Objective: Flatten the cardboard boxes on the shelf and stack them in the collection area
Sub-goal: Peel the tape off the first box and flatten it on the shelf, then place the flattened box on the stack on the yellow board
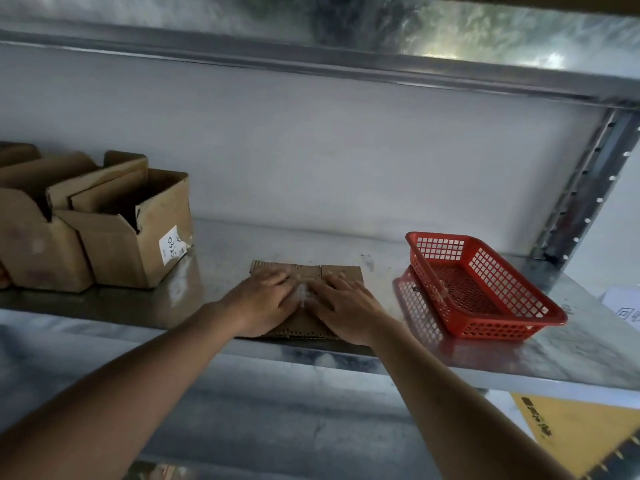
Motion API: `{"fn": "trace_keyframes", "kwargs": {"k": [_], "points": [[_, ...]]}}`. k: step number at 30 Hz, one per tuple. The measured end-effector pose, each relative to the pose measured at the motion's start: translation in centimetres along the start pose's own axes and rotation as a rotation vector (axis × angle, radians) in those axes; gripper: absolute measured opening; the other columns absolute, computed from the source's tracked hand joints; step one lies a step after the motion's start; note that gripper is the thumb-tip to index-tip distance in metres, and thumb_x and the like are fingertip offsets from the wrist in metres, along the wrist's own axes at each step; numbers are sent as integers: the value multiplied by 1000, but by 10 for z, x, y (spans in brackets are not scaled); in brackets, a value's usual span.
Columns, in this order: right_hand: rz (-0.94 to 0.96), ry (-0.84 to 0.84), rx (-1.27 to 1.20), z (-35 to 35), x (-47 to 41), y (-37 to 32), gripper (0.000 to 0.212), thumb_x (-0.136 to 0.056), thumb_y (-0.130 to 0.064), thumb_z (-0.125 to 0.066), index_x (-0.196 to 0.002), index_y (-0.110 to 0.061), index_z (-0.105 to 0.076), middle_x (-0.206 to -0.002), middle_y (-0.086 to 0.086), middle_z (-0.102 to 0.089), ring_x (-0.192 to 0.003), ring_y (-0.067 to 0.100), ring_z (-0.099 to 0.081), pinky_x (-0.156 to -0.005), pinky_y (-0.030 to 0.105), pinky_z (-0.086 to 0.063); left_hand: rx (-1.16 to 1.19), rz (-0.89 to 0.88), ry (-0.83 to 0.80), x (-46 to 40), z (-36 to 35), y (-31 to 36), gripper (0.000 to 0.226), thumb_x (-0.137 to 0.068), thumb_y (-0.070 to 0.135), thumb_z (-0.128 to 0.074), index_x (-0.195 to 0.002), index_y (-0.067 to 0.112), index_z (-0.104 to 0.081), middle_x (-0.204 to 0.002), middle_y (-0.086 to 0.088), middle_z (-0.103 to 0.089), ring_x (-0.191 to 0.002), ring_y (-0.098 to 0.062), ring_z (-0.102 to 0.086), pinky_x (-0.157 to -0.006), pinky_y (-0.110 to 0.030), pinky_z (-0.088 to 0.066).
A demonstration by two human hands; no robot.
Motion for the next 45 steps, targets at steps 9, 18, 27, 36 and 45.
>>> {"fn": "trace_keyframes", "kwargs": {"k": [9,18,27,36,45], "points": [[-17,-165,131,0,14,8,76,-96,-74,-3,-163,-40,9,-172,1,16,-157,22,21,-128,55,1,-105,56,-202,37,-6,-36,74,-100,67,2,-160,29,21,-165,6,33,-148,-4,31,-120,-28,17],[-371,-23,62,-1,38,7,70,-102,-69,-13,-160,-30,-20,-167,24,-21,-156,41,-14,-127,57,-7,-110,127,-179,40,-9,-39,74,-103,64,-4,-163,27,15,-172,-16,11,-159,-25,14,-127,-42,11],[-453,332,-184,13,55,-12,54,-89,-60,-68,-126,-21,-59,-117,1,-61,-103,19,-56,-93,36,-52,-53,164,-221,30,-4,-28,69,-107,52,-14,-165,22,8,-171,-24,-3,-159,-35,1,-127,-46,2],[-580,513,-666,18,70,-13,74,-71,-40,-93,-135,-18,-63,-115,-3,-61,-108,18,-56,-93,37,-57,153,218,-112,36,3,-13,49,-111,40,-32,-153,17,-35,-146,-21,-48,-139,-38,-41,-122,-54,-19],[-479,727,-945,18,136,-10,64,-71,-30,-95,-130,-27,-70,-109,-18,-69,-100,2,-66,-77,17,-59,264,111,19,65,20,29,50,-105,47,-49,-152,30,-40,-120,-14,-62,-100,-37,-64,-87,-48,-55]]}}
Point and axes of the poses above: each hand's wrist, its own x-axis away from the middle knuckle, its own z-axis out of the back of the hand, y = z × x, the point moved 3 cm from there along -x, towards the middle knuckle
